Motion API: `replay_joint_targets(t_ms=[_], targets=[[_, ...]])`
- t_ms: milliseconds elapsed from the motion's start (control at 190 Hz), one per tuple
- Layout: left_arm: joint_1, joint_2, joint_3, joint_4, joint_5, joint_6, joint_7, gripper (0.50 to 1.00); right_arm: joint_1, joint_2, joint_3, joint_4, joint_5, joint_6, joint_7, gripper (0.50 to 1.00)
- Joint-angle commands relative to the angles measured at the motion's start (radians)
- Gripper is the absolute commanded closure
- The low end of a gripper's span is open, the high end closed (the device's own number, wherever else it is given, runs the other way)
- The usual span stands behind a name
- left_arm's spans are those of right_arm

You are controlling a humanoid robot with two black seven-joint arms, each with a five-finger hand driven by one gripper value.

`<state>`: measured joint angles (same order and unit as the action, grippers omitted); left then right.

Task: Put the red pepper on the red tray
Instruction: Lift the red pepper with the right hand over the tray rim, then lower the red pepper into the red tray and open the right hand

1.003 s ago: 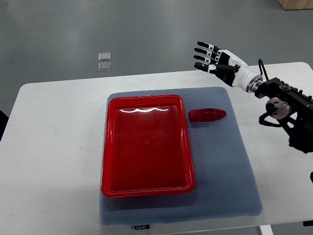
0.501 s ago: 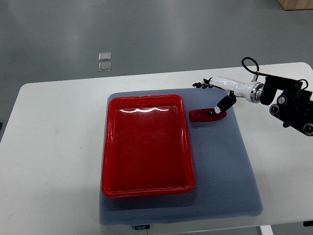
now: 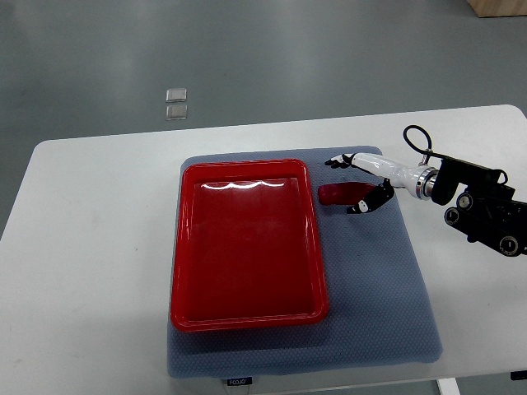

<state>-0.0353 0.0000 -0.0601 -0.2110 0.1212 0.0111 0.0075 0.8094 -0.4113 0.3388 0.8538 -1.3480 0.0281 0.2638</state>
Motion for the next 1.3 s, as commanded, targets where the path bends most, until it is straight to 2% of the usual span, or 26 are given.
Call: replay_joint_targets(t_ms=[0, 95, 121, 206, 264, 327, 427, 823, 1029, 1240, 1293], targets=[[0.000, 0.000, -0.001, 0.001, 0.000, 0.001, 0.000, 0.500, -0.003, 0.000, -0.009, -0.001, 0.000, -0.013, 0.000, 0.605], [0.000, 0.000, -0.001, 0.001, 0.000, 0.000, 0.000, 0.500, -0.003, 0.000, -0.032, -0.002, 0.000, -0.027, 0.000, 0.646], [0.000, 0.000, -0.001, 0.001, 0.000, 0.001, -0.001, 0.500, -0.003, 0.000, -0.041, -0.002, 0.000, -0.036, 0.000, 0.685], [0.000, 0.000, 0.000, 0.001, 0.000, 0.001, 0.000, 0.500, -0.001, 0.000, -0.060, -0.002, 0.000, -0.056, 0.000, 0.758], [0.000, 0.000, 0.000, -0.001, 0.000, 0.001, 0.000, 0.500, 0.001, -0.001, -0.070, -0.002, 0.000, -0.059, 0.000, 0.828], [0.000, 0.000, 0.002, -0.001, 0.000, 0.000, 0.000, 0.500, 0.002, -0.001, -0.070, -0.002, 0.000, -0.059, 0.000, 0.867], [0.000, 0.000, 0.002, -0.001, 0.000, 0.001, 0.000, 0.500, 0.013, -0.003, -0.070, -0.002, 0.000, -0.059, -0.001, 1.000], [0.000, 0.000, 0.006, -0.002, 0.000, 0.001, 0.000, 0.500, 0.080, -0.050, -0.067, 0.008, 0.015, -0.048, 0.003, 1.000], [0.000, 0.000, 0.005, -0.002, 0.000, 0.001, 0.000, 0.500, 0.114, -0.043, -0.055, 0.059, 0.020, -0.043, -0.001, 1.000], [0.000, 0.000, 0.003, -0.004, 0.000, 0.000, 0.000, 0.500, 0.160, 0.117, -0.063, 0.059, 0.021, -0.043, -0.006, 1.000], [0.000, 0.000, 0.003, -0.005, 0.000, 0.000, 0.000, 0.500, 0.160, 0.124, -0.064, 0.057, 0.021, -0.043, -0.006, 1.000]])
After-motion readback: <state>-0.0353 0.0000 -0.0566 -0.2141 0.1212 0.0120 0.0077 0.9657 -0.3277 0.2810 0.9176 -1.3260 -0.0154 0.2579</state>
